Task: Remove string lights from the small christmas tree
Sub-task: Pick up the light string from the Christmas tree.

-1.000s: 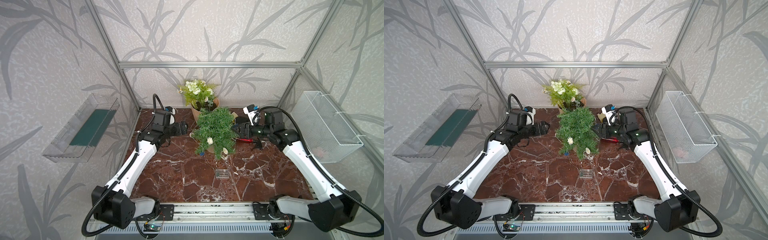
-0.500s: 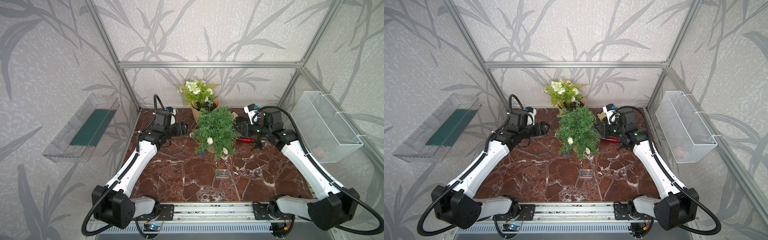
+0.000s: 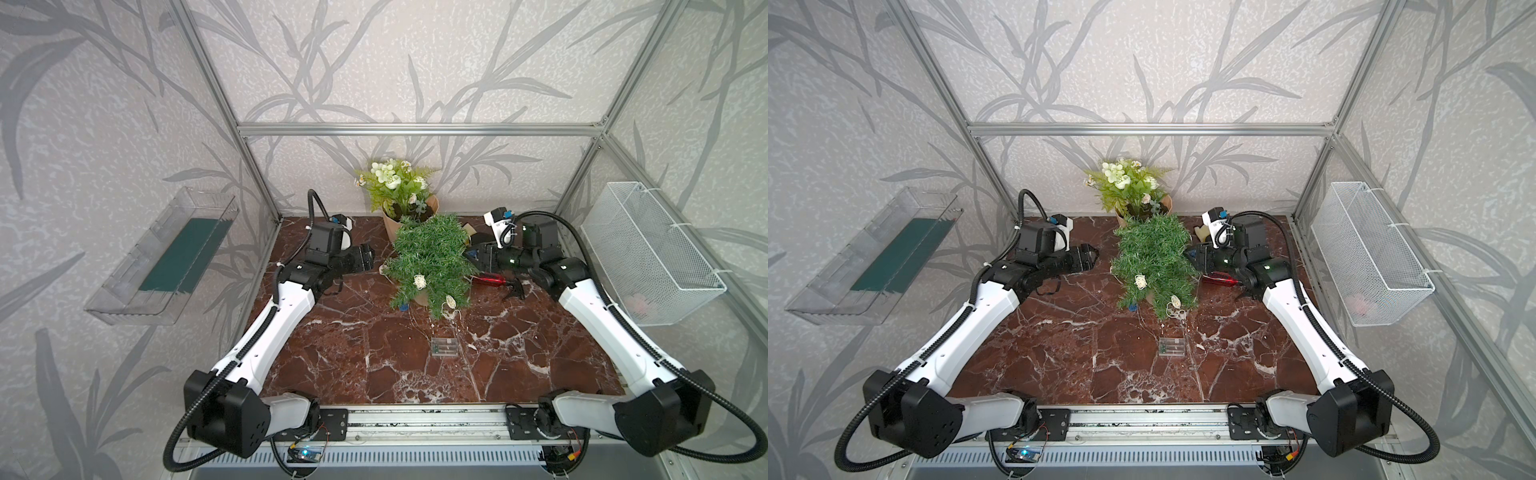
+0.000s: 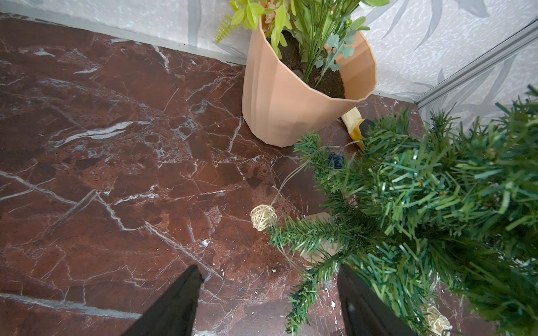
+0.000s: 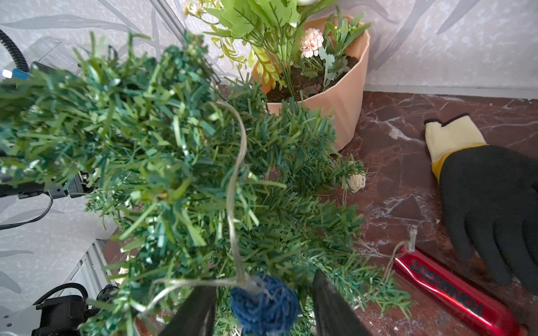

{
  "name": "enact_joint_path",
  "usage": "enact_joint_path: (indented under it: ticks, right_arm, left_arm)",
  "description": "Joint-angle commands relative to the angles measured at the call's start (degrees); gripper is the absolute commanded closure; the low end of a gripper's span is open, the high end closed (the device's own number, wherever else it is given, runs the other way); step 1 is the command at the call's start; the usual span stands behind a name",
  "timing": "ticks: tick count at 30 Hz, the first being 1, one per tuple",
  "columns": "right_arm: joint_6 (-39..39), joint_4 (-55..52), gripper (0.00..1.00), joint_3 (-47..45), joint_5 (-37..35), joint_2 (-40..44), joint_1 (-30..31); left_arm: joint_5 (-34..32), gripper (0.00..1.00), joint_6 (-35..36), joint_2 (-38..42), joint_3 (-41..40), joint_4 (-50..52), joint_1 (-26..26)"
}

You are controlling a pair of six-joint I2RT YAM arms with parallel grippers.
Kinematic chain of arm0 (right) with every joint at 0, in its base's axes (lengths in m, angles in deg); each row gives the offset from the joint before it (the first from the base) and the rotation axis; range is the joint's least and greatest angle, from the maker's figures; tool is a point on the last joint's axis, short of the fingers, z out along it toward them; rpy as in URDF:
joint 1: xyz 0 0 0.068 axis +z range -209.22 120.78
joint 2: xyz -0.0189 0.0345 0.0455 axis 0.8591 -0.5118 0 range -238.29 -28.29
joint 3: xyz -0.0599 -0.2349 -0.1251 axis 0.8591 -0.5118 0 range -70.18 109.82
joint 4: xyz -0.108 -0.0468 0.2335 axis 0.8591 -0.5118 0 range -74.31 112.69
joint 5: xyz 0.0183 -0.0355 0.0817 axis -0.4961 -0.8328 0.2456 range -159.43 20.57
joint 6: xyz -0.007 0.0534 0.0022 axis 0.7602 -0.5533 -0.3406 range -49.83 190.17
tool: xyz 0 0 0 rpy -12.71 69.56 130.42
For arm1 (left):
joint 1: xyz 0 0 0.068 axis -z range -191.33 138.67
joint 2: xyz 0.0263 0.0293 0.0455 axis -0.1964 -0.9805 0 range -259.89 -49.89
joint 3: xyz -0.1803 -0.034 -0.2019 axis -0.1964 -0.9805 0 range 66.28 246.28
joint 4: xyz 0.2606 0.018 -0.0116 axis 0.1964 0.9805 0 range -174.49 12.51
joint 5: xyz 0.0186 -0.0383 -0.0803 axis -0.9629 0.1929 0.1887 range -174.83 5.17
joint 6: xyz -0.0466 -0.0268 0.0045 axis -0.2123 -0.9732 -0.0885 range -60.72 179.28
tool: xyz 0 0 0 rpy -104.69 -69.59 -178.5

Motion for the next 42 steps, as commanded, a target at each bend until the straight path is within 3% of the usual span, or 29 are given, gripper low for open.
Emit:
enact_joint_path:
  ticks: [1,5,17,30,42]
  right_arm:
    - [-0.39,1.00,0.55,0.10,0.32,-0.48,0.49]
    - [0.57,-1.05,0.67,1.29,-1.71,0.01,0.58]
    - [3.41,-9.28,0.69,10.54,-10.44,-0.43,0.52]
    - [4.25,-16.58,0.70,32.35,-12.66,-13.76,0.54]
    - [5.88,-20.70,0.70,57.10,-11.35,-31.93,2.58]
  left_arm:
    - [-0.85,0.28,-0.62,0.71,-0.91,0.14,0.36]
    - [-1.17,0.32,-0.29,1.08,-0.47,0.98,0.38]
    - [-2.32,0.33,1.01,2.32,0.56,2.42,0.36]
    - [-3.74,0.33,4.01,2.75,1.96,4.60,0.36]
    - [0.72,0.33,3.80,4.06,3.84,5.16,0.36]
